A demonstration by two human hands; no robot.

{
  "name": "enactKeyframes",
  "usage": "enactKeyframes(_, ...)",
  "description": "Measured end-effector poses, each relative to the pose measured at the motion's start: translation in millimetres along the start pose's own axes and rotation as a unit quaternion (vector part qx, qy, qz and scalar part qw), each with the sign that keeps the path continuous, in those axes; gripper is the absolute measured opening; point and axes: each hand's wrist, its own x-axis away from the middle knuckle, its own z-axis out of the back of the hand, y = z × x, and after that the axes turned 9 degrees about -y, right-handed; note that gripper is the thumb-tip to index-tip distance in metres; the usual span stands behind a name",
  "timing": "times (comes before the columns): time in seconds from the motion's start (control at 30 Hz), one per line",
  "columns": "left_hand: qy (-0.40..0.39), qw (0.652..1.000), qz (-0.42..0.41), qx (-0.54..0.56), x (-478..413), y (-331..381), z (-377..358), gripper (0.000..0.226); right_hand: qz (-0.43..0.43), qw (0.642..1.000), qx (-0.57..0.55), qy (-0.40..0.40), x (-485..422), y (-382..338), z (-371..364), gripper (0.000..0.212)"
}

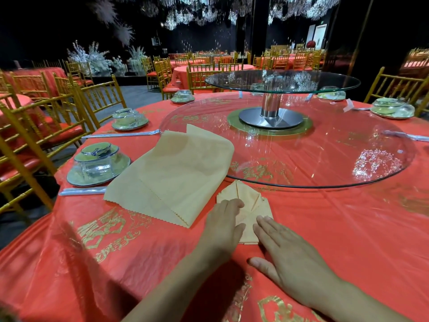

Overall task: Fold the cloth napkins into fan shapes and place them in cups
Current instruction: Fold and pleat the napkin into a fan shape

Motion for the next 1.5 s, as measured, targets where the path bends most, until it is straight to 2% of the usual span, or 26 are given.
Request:
enactKeyframes(0.1,0.109,0.975,0.016,-0.194,13.9,-10.9,-0.4,0.027,0.004,1.000,-0.017,-0.006,-0.5,0.6,-0.4,0.077)
enactKeyframes(0.23,0.156,0.943,0.076,-0.283,22.0,-11.6,2.2,0.037,0.005,0.999,-0.030,-0.012,-3.4,-2.6,2.8,0.076)
enactKeyframes(0.33,0.157,0.948,0.067,-0.268,22.1,-8.0,-2.3,0.031,0.007,0.999,-0.038,-0.028,-3.8,-4.6,5.0,0.074)
enactKeyframes(0.43,0.136,0.966,0.071,-0.207,21.3,-8.6,-4.4,0.025,0.033,0.999,-0.037,-0.006,-5.7,-1.1,15.0,0.074)
enactKeyframes(0.53,0.134,0.977,0.095,-0.138,22.6,-8.7,-5.2,0.024,0.074,0.981,-0.178,-0.030,-18.5,11.2,24.0,0.093)
enactKeyframes(0.57,0.119,0.979,0.100,-0.130,23.1,-6.3,-3.6,0.030,0.070,0.972,-0.225,-0.015,-25.7,16.4,25.7,0.090)
enactKeyframes(0.63,0.078,0.982,0.117,-0.123,22.1,-1.8,-1.2,0.041,0.045,0.963,-0.260,0.060,-45.9,26.9,25.0,0.056)
enactKeyframes(0.67,0.059,0.980,0.127,-0.140,21.4,-1.5,-0.7,0.043,0.024,0.962,-0.265,0.060,-56.2,31.2,25.9,0.039)
enactKeyframes(0.73,0.070,0.972,0.113,-0.196,19.1,-2.6,-2.3,0.042,-0.002,0.964,-0.264,-0.005,-76.0,37.4,26.6,0.027)
enactKeyframes(0.83,0.102,0.961,0.093,-0.241,19.8,-9.1,-10.4,0.037,-0.025,0.964,-0.258,-0.058,-93.2,41.2,24.8,0.019)
enactKeyframes(1.03,0.112,0.960,0.074,-0.244,21.1,-11.1,-12.9,0.035,-0.048,0.983,-0.178,-0.026,-92.4,45.4,7.8,0.023)
enactKeyframes(1.2,0.110,0.963,0.066,-0.238,21.9,-9.7,-12.7,0.035,-0.050,0.980,-0.192,-0.013,-83.1,38.2,17.8,0.018)
enactKeyframes(1.3,0.108,0.968,0.058,-0.218,21.2,-10.9,-13.1,0.040,0.004,0.988,-0.127,0.085,-59.8,15.5,26.1,0.035)
enactKeyframes(1.33,0.114,0.969,0.051,-0.215,21.9,-11.5,-12.6,0.039,0.033,0.990,-0.115,0.075,-51.4,5.9,26.9,0.050)
enactKeyframes(1.4,0.119,0.971,0.043,-0.202,24.0,-11.4,-11.2,0.033,0.065,0.990,-0.125,-0.029,-37.9,-7.1,22.5,0.096)
enactKeyframes(1.43,0.114,0.973,0.044,-0.194,24.4,-11.1,-10.5,0.034,0.058,0.986,-0.129,-0.086,-34.1,-9.7,18.2,0.112)
enactKeyframes(1.5,0.081,0.980,0.069,-0.170,23.9,-10.8,-8.5,0.036,0.050,0.983,-0.121,-0.132,-33.5,-7.7,14.7,0.124)
